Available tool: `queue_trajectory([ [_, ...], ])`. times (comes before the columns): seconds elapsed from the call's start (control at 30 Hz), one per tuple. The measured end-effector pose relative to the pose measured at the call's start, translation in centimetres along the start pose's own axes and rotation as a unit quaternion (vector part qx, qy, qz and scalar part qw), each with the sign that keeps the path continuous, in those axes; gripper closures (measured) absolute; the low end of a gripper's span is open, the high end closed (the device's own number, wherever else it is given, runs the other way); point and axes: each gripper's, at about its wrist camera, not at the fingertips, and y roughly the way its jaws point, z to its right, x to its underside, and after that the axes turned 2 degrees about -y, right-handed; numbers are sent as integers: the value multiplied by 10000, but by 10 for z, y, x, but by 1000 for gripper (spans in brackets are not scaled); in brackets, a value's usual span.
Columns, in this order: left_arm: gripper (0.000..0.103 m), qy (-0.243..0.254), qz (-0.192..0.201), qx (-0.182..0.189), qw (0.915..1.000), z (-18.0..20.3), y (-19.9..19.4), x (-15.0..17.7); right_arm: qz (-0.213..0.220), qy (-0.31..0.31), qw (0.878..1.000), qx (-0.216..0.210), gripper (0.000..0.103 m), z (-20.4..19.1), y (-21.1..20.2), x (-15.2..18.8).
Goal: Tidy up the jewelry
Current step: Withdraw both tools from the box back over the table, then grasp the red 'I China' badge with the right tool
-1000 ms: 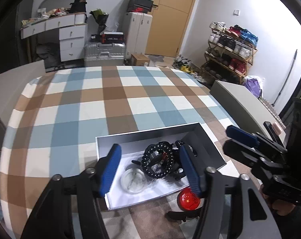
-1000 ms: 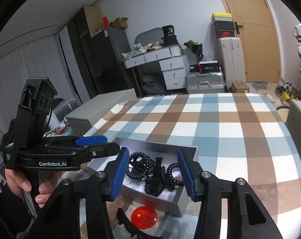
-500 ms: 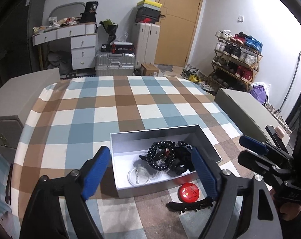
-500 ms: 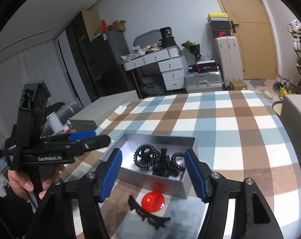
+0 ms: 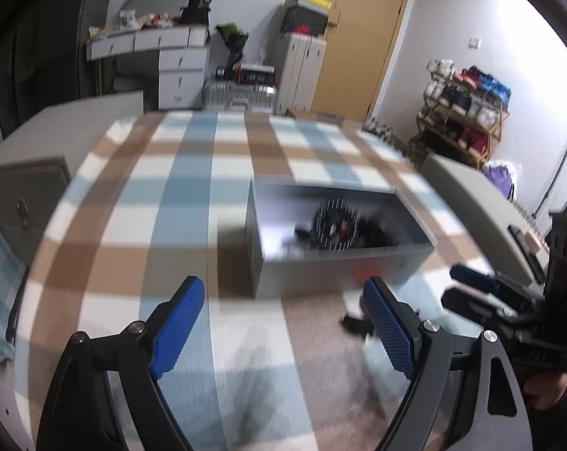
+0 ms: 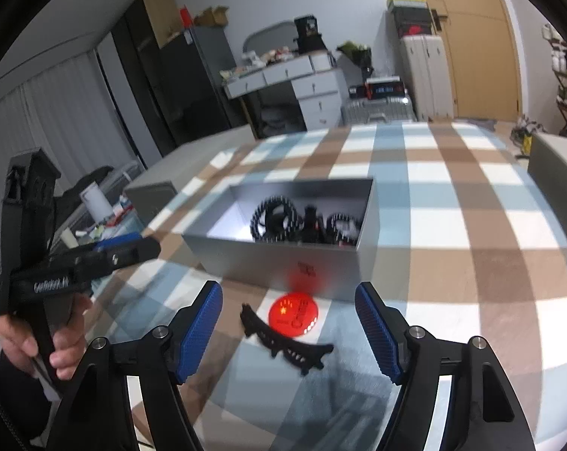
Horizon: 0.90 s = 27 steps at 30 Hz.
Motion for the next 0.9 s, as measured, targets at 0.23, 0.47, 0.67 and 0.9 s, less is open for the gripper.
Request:
queue_trajectory([
  [0.23,19,23,-356,-148,9993,-1,10,29,-406,81,9991,41,30,0,27,5],
  [0.47,19,-31,-512,-76,9987,-3,13,38,-652,-96,9969,431,39,-11,52,2],
  [0.67,19,-78,-507,-5,9987,-6,13,40,-969,-282,9919,776,52,-16,66,5],
  [0.9,19,-205,-497,77,9985,-14,12,41,-1059,-501,9878,1028,67,-24,68,6],
])
